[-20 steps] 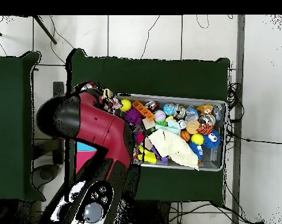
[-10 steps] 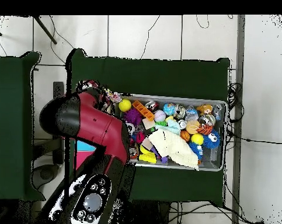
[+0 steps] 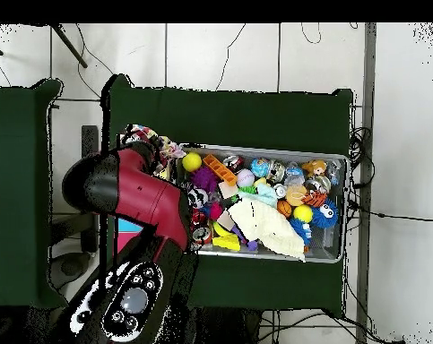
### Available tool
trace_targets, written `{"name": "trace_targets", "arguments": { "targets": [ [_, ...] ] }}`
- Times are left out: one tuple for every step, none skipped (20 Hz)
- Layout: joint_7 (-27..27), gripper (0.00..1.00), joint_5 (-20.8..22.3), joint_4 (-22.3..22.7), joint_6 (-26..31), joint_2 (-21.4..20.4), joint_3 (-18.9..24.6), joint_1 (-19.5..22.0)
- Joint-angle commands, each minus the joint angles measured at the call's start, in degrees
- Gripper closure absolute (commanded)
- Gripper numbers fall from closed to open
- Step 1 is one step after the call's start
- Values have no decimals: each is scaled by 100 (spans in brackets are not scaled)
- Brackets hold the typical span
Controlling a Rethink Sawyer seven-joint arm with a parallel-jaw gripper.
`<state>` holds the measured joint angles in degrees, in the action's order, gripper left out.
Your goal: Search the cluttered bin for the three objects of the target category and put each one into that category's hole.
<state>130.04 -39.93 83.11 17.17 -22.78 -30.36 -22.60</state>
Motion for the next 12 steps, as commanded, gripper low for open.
{"name": "trace_targets", "arguments": {
  "targets": [
    [1752,100,-387,693,-94,360,710,-32],
    [1819,100,-426,731,-15,365,675,-91],
    [1860,100,-461,785,49,354,656,-132],
    [1901,100,-497,839,114,343,636,-174],
    [1914,100,-542,904,129,324,656,-195],
    [1918,100,-583,969,134,307,693,-205],
    [1920,100,-665,1078,117,257,824,-172],
    [1929,100,-722,1133,110,250,886,-171],
    [1964,100,-807,1194,138,232,977,-154],
    [1971,100,-852,1219,157,236,1003,-155],
    [1979,100,-927,1286,160,217,1110,-128],
    [1979,100,-973,1314,165,218,1149,-115]
  ]
}}
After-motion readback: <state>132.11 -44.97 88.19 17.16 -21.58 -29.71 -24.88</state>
